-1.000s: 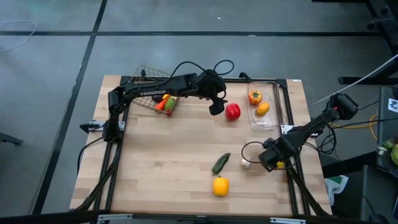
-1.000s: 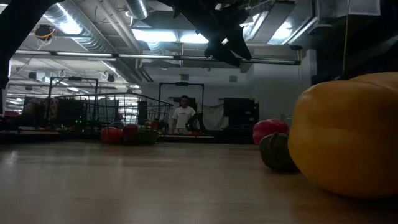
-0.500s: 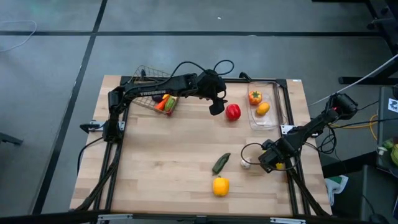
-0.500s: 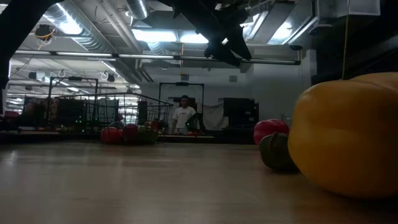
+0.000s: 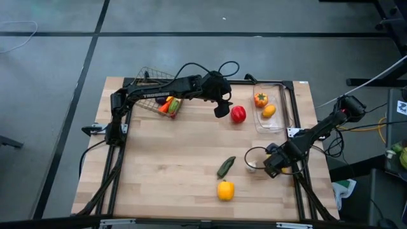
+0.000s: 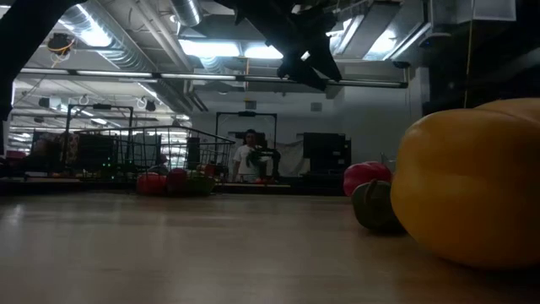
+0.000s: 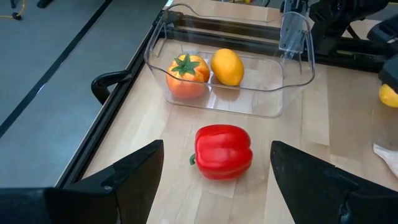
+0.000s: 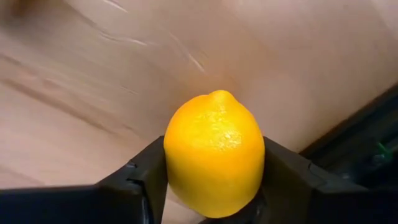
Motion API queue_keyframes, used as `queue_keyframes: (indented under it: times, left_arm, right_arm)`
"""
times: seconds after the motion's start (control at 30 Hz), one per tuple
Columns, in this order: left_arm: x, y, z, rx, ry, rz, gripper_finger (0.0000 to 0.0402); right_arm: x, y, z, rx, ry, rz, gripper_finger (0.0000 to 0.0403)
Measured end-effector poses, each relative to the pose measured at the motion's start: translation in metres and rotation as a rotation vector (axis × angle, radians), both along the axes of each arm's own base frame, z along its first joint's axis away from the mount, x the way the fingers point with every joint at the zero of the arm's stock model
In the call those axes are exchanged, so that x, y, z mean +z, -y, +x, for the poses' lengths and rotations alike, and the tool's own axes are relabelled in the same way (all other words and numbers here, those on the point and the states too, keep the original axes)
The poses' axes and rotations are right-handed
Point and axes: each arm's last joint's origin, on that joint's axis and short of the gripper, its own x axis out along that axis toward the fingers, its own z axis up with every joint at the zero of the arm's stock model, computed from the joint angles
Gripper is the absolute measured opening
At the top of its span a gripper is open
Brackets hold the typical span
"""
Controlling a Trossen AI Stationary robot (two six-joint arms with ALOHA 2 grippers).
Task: Sort produce into baskets
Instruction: Put the yellow lemon into the transparent bin
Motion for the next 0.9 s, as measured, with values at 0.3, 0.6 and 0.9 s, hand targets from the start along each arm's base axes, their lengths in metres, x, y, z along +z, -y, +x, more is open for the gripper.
queue_keyframes:
  times: [0.3,0.6,0.9]
  left_arm:
    - [0.024,0.002,-0.012,0.002,0.052,0.015,0.0292]
    - [0.076,0.014,-0.056,0.014,0.088,0.022,0.0292]
    - [0.121,0.023,-0.1,0.029,0.174,0.041,0.0292]
  right_arm:
    - [0.022,0.018,0.029,0.062,0.175,-0.065,0.0209]
    - [0.056,0.063,0.065,0.176,0.369,-0.192,0.021]
    - [0.112,0.111,0.087,0.269,0.547,-0.312,0.0211]
